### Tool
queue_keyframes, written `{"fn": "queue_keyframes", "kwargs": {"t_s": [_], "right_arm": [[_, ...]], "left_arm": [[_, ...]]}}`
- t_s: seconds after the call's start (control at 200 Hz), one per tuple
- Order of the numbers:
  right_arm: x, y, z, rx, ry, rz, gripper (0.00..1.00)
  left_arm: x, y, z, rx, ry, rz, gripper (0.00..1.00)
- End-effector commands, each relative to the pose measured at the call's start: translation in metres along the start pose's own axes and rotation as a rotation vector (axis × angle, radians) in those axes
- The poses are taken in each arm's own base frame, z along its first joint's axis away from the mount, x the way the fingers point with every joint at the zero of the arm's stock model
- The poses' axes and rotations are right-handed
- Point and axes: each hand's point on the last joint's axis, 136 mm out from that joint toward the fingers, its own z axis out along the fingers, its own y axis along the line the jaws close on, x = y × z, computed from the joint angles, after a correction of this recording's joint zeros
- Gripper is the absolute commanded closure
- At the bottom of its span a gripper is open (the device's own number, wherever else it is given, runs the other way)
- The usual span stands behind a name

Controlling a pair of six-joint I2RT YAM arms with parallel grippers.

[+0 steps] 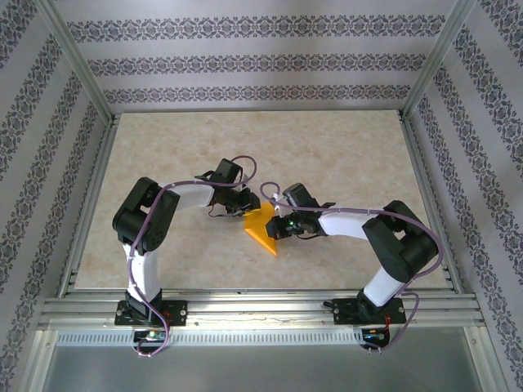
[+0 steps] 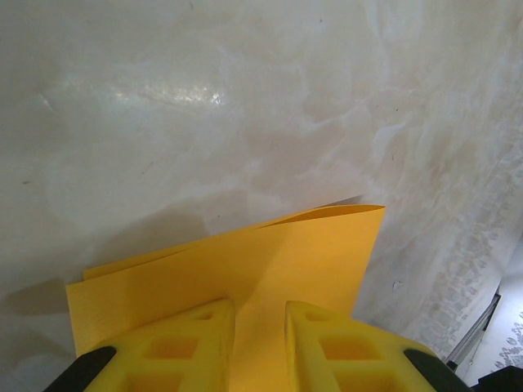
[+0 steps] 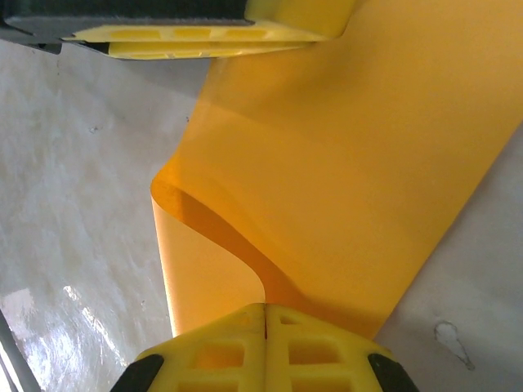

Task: Fold a paper plane with a square sheet of paper (pick it up from the middle)
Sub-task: Third fold the triangle at the center of the table.

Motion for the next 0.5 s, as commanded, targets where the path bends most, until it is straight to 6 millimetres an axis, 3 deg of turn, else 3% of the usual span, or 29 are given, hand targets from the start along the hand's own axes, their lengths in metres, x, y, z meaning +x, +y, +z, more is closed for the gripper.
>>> {"fn": "queue_keyframes", "kwargs": {"t_s": [0.0,0.5], "right_arm": [[0.0018,-0.0028,0.0008,0.019,0.009,-0.015,1.0],[0.0041,-0.0078,0.006,0.035,0.025,-0.001,1.0]], "left_arm": [[0.0076,0.0013,-0.0018,-0.013,0.01,-0.006,0.75],[0.0074,0.0006,-0.0024,-0.011,0.01,-0.008,0.75]]}}
